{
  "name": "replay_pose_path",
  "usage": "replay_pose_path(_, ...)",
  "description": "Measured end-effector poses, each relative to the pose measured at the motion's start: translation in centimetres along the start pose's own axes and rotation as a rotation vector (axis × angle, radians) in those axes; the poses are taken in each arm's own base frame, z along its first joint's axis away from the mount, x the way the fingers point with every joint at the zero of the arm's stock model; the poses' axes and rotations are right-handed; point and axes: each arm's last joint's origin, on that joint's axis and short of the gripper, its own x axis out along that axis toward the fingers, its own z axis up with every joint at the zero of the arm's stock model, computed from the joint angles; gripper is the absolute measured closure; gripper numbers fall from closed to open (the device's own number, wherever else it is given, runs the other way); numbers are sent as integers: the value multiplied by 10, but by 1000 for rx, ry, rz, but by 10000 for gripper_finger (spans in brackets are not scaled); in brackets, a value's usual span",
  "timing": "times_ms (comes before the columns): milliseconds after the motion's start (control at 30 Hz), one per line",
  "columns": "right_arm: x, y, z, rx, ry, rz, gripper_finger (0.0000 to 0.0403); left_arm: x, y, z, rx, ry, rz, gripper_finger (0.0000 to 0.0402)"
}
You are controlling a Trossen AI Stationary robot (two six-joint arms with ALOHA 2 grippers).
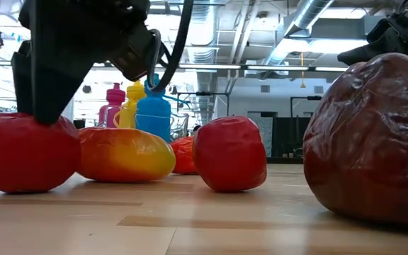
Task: Pick & Place Food Item
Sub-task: Put the left red tomato into the white bin
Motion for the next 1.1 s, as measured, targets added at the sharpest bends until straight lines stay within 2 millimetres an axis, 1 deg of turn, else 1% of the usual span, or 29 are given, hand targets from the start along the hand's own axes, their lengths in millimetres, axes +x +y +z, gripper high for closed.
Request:
replay_pose_path(100,0,0,0,0,0,0,391,1,-6,-3,24,-24,-35,92)
replay_pose_path(267,0,0,0,0,0,0,391,3,-16,-9,62,-131,-70,81)
replay_pose_path(333,0,0,0,0,0,0,391,3,-17,-10,53,-160,-64,76)
replay_pose_path(567,0,0,0,0,0,0,391,4,-16,-9,5,-161,-57,70)
replay_pose_path(700,0,0,0,0,0,0,391,12,-17,-9,-30,-83,-58,70)
replay_pose_path(867,0,0,0,0,0,0,391,34,-21,-5,-42,48,-67,75)
replay_pose_path(933,0,0,0,0,0,0,390,37,-23,-3,-64,75,-96,77)
replay_pose_path(1100,0,0,0,0,0,0,390,38,-21,-2,-101,114,-78,77)
